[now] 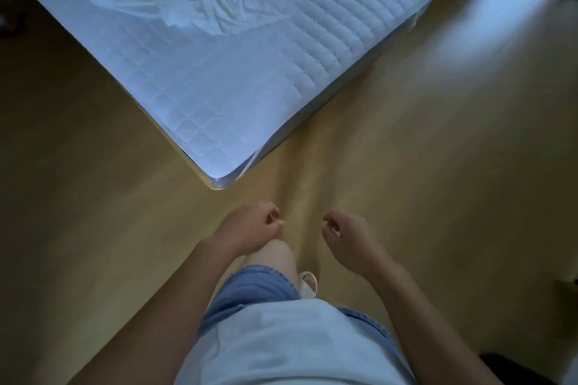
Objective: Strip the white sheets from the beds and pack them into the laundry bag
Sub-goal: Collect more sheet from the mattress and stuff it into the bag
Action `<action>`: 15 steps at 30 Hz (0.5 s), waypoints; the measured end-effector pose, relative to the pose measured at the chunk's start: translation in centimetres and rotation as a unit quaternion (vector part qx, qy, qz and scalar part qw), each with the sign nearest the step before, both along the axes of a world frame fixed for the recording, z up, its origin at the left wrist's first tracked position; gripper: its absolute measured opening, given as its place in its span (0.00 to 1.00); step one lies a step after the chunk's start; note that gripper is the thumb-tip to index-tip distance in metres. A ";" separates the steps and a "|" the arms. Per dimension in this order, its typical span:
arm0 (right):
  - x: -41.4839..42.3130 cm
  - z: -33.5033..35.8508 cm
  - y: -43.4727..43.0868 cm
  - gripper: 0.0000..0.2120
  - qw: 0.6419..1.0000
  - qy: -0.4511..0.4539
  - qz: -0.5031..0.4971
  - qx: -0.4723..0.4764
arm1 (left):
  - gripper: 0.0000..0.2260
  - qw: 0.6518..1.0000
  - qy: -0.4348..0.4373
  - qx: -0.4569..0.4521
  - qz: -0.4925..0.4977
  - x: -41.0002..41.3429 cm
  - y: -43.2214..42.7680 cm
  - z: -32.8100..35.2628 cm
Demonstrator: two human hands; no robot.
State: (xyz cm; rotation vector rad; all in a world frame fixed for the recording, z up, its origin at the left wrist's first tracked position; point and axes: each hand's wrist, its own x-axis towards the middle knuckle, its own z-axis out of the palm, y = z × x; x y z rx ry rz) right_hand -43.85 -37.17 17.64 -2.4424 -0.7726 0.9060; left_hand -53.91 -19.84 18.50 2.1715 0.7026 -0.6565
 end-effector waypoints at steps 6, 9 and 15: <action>15.2 -1.3 6.4 0.10 0.998 0.004 0.058 -0.023 | 0.14 0.996 0.033 0.000 0.080 12.1 6.5 -2.3; 23.5 -2.0 11.2 0.10 0.996 -0.015 0.084 -0.020 | 0.14 0.995 0.029 0.013 0.093 20.3 11.1 -4.1; 37.2 -1.6 21.6 0.08 0.989 -0.013 0.148 -0.023 | 0.15 0.992 0.014 -0.004 0.127 35.4 19.3 -2.9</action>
